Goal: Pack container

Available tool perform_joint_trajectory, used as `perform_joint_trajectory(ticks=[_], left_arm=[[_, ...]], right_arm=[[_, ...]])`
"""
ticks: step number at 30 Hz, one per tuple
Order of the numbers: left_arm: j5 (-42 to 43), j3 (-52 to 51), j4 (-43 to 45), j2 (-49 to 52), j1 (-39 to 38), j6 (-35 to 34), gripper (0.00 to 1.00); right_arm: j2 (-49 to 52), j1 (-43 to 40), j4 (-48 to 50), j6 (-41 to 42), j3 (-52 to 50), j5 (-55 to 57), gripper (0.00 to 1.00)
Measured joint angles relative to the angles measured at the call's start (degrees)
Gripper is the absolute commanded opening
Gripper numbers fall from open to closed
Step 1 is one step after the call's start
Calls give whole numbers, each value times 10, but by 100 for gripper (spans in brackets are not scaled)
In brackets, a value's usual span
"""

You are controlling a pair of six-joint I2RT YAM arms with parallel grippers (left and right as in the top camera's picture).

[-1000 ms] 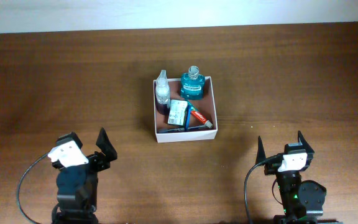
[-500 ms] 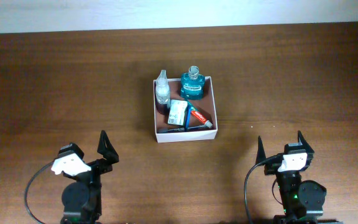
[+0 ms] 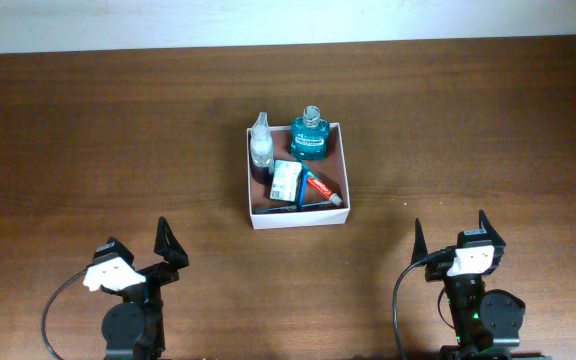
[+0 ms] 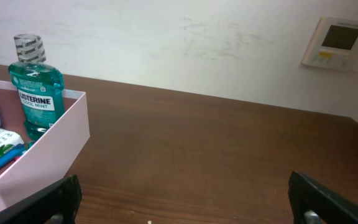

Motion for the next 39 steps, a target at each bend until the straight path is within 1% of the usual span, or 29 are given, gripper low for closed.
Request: perform_joint_trajectory(ticks=[4, 10, 15, 21, 39], left_arm=[[0, -1, -27, -18, 4, 38, 99], [0, -1, -28, -49, 4, 131, 99], [2, -1, -28, -50, 4, 176, 99], [7, -1, -28, -50, 4, 193, 99], [7, -1, -28, -50, 4, 200, 99]], right_arm=[[0, 0, 0, 0, 0, 0, 98], [0, 0, 0, 0, 0, 0, 99], [0, 0, 0, 0, 0, 0, 99], [0, 0, 0, 0, 0, 0, 99], [0, 0, 0, 0, 0, 0, 99]])
